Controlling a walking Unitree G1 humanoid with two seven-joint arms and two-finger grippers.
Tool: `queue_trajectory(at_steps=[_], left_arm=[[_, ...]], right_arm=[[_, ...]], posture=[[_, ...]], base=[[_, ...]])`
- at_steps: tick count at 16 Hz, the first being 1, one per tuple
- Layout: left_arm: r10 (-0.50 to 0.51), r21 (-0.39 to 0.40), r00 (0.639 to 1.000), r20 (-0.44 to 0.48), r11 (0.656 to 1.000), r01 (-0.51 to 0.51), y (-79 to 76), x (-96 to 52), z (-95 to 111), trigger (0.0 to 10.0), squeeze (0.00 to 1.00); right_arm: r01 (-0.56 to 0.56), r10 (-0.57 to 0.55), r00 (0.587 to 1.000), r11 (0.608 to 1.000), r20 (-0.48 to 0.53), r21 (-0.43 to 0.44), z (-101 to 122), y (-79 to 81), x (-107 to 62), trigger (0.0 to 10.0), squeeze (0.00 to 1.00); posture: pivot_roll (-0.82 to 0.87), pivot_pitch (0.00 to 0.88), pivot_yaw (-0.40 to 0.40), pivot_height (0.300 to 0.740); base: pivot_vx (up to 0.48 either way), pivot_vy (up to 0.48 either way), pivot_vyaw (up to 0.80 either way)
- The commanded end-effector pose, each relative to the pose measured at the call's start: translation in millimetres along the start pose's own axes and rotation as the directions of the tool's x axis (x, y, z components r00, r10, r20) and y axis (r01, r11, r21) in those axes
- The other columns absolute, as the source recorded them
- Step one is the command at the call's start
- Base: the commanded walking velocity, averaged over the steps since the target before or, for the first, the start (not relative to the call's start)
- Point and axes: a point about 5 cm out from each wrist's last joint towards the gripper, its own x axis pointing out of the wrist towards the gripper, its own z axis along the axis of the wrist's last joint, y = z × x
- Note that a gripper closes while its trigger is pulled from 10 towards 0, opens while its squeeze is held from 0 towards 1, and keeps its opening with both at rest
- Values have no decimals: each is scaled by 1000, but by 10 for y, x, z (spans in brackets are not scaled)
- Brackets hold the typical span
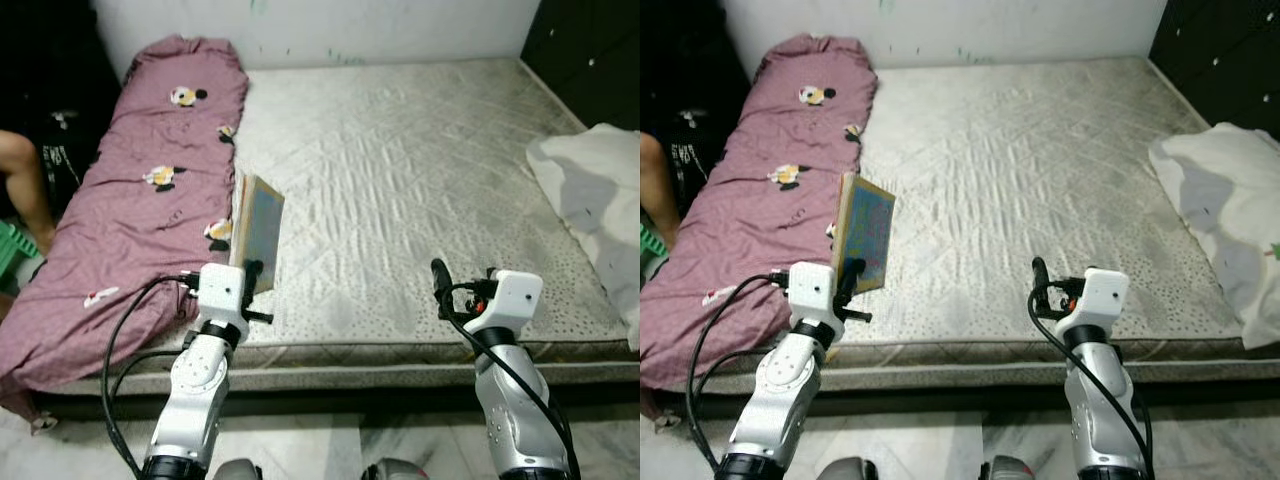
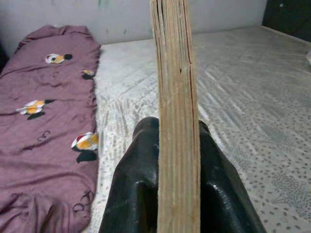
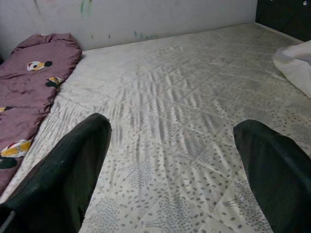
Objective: Clean up the room
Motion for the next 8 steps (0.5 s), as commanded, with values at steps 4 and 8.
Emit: queue_trajectory(at_steps=[4, 8], left_arm=[[5, -3, 998, 56, 1000, -5, 86, 4, 106, 10000, 0], [-6, -8, 998, 57, 1000, 6, 84, 6, 107, 10000, 0]], right_arm=[[-30, 30, 1000, 1000, -1, 3, 3, 63, 6, 10000, 0], [-31, 31, 1000, 1000, -4, 5, -4, 71, 8, 10000, 0]], posture=[[-60, 61, 29, 740], [-60, 60, 31, 740]], base=[[0, 0, 0], [0, 0, -241]])
